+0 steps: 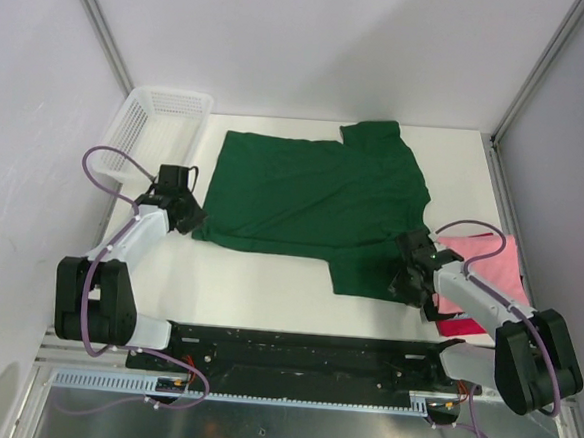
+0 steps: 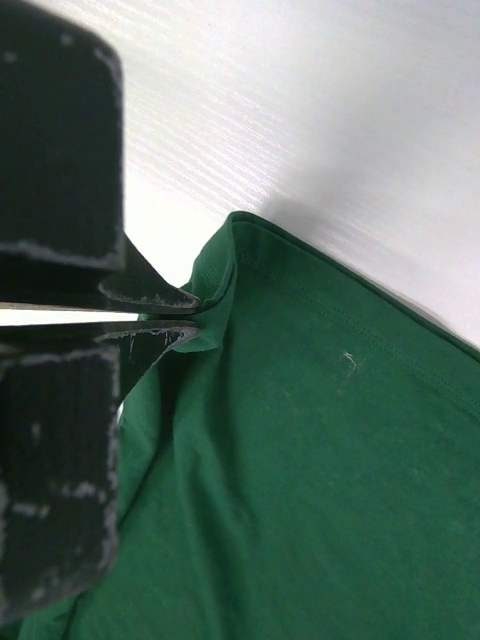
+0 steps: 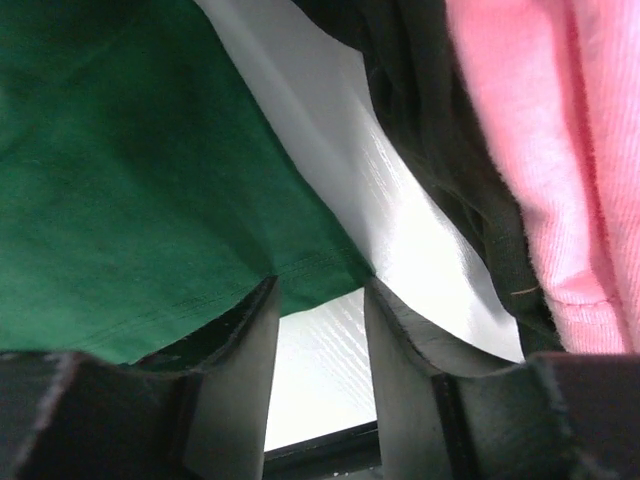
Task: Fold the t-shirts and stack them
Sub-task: Fold the flattened tshirt in 1/3 of the way
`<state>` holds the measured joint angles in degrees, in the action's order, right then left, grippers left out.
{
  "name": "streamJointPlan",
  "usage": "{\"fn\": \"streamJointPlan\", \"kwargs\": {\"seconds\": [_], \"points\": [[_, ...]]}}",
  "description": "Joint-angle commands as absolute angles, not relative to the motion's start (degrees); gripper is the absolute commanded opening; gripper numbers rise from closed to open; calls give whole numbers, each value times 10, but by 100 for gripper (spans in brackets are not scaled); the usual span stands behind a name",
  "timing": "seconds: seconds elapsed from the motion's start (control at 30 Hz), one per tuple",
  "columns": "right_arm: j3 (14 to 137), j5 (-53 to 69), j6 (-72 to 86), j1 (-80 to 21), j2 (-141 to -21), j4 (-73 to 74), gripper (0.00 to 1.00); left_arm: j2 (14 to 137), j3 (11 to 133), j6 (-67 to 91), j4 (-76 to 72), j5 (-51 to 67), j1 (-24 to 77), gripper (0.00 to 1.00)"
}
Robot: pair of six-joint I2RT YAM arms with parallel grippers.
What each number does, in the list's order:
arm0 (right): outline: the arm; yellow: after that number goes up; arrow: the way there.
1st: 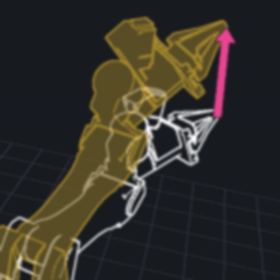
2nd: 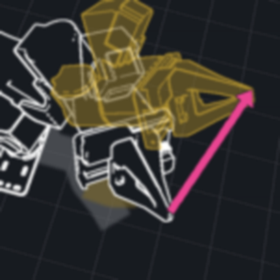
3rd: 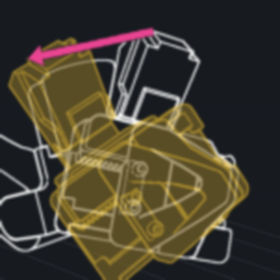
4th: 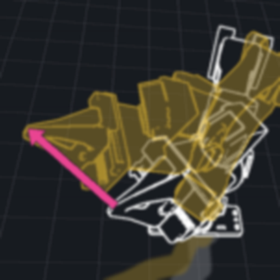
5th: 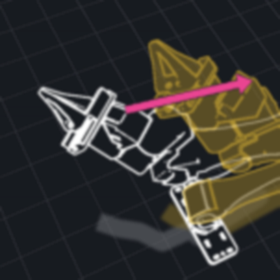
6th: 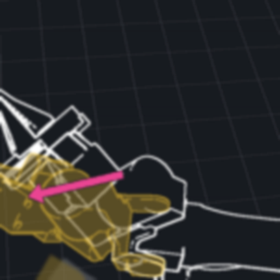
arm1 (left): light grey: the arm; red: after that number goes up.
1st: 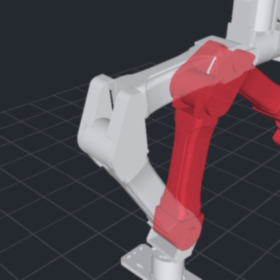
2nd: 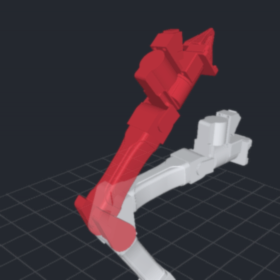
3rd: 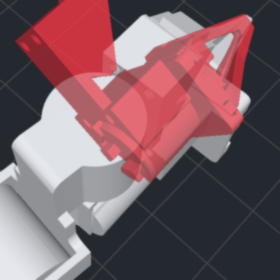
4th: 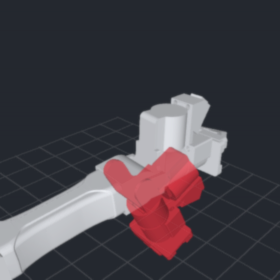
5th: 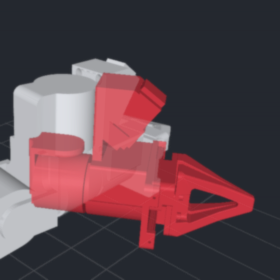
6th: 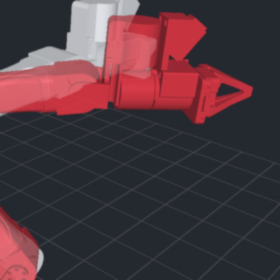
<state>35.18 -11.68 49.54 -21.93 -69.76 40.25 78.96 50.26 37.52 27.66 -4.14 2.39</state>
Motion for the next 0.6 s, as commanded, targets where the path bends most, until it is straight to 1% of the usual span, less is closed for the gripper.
{"fn": "streamJointPlan", "kwargs": {"seconds": [0.0, 0.07, 0.13, 0.3, 0.37, 0.5, 0.57], "points": [[339, -149, 516, -224, -694, 394, 40, 768, 494, 367, 265, -42, 26, 0], [338, -155, 516, -224, -686, 399, 37, 769, 491, 368, 265, -43, 26, 0], [338, -157, 514, -224, -676, 405, 38, 770, 489, 368, 265, -46, 26, 0], [338, -167, 513, -223, -649, 422, 51, 772, 486, 371, 265, -52, 26, 0], [338, -168, 506, -217, -652, 417, 54, 773, 487, 371, 265, -53, 26, 0], [337, -167, 496, -211, -684, 383, 53, 774, 489, 370, 265, -53, 26, 0], [336, -166, 494, -211, -705, 371, 49, 773, 487, 370, 265, -54, 26, 0]]}}
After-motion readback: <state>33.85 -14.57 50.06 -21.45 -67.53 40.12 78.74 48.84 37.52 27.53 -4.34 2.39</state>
